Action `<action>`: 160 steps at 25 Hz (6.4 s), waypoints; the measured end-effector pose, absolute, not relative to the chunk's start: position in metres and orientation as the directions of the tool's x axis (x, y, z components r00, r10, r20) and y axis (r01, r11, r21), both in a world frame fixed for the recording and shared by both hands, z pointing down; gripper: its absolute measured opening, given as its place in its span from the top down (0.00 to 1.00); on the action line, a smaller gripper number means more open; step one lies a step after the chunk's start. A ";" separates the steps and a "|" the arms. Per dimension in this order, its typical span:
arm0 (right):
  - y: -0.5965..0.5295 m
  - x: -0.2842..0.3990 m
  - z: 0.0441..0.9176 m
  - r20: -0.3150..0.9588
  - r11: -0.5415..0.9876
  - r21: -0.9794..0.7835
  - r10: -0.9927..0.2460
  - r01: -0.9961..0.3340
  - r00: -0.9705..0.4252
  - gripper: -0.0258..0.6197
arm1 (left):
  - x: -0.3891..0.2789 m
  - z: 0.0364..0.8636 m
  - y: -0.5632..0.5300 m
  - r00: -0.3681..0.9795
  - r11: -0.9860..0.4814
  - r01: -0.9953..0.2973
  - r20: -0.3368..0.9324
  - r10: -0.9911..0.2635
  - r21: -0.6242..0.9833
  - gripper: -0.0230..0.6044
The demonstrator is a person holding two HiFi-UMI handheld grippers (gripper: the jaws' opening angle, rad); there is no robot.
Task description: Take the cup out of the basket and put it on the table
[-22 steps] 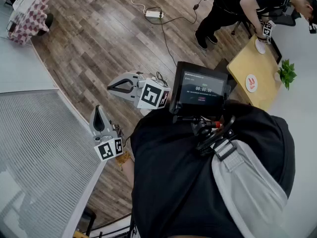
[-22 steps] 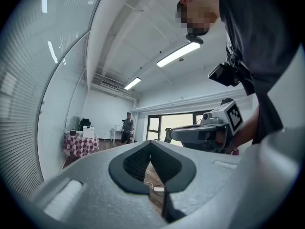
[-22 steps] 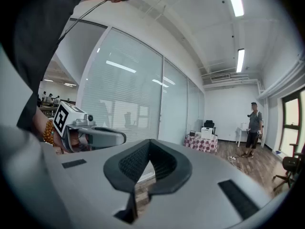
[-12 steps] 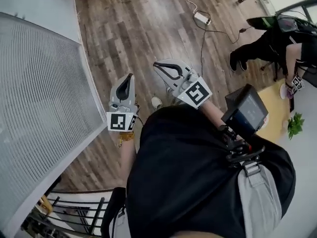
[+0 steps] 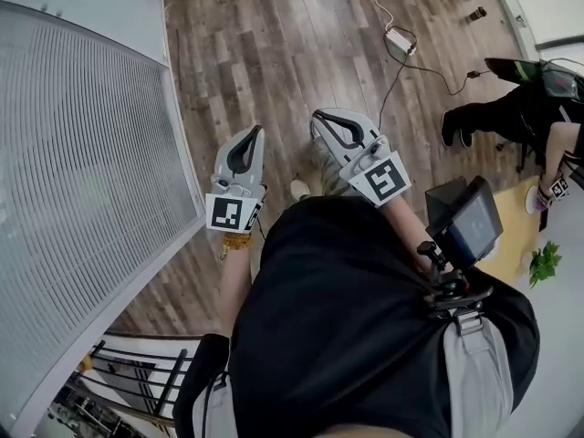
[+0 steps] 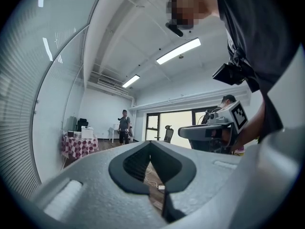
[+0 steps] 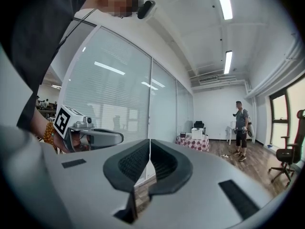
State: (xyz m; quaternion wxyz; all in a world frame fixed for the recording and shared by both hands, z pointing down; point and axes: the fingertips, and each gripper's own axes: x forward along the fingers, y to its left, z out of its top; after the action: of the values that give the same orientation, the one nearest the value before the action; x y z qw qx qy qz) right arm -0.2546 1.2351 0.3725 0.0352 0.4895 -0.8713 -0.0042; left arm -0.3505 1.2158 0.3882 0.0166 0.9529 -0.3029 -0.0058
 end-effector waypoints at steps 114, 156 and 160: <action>-0.345 0.099 0.430 0.349 0.460 -0.059 -0.822 -0.886 -0.450 0.94 | -0.153 0.498 -0.479 0.422 -0.699 -0.661 0.634 -0.648 -0.274 0.69; -0.323 0.263 0.477 0.408 0.079 -0.182 -0.901 -0.980 -0.148 0.94 | -0.144 0.703 -0.538 -0.011 -0.731 -0.682 1.000 0.019 0.006 0.70; -0.324 0.264 0.477 0.410 0.071 -0.182 -0.901 -0.981 -0.142 0.94 | -0.146 0.704 -0.540 -0.013 -0.724 -0.690 1.000 0.014 0.001 0.82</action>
State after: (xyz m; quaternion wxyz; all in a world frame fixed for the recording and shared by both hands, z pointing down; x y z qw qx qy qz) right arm 0.2641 -0.3242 0.4767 0.0949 0.6482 -0.7257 0.2102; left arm -0.1458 -0.5400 0.7039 0.2656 0.6502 -0.2597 0.6628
